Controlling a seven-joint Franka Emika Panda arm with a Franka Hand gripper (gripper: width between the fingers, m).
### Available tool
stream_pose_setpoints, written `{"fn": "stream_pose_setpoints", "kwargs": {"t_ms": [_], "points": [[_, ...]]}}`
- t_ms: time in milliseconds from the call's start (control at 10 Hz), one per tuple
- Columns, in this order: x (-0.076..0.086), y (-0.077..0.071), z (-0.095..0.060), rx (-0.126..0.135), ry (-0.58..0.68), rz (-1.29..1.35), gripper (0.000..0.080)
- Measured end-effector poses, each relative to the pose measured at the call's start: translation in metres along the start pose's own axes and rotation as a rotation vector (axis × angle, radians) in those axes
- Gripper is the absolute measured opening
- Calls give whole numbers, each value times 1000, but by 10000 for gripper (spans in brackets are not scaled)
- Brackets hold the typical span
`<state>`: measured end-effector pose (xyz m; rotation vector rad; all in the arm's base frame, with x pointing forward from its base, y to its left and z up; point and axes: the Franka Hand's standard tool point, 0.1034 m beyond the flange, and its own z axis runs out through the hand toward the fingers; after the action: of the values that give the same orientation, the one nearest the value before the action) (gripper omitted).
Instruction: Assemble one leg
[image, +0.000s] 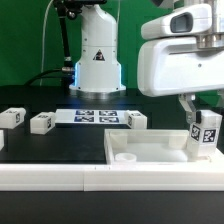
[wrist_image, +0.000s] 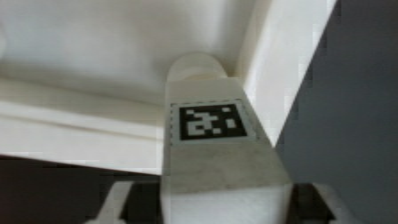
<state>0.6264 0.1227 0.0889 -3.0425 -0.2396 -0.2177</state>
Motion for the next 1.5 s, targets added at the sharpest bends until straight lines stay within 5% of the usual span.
{"fn": "stream_pose_setpoints", "kwargs": {"t_ms": [1100, 1500], "points": [[-3, 7, 1, -21, 22, 1086, 294], [-4, 7, 1, 1, 5, 1353, 294]]}}
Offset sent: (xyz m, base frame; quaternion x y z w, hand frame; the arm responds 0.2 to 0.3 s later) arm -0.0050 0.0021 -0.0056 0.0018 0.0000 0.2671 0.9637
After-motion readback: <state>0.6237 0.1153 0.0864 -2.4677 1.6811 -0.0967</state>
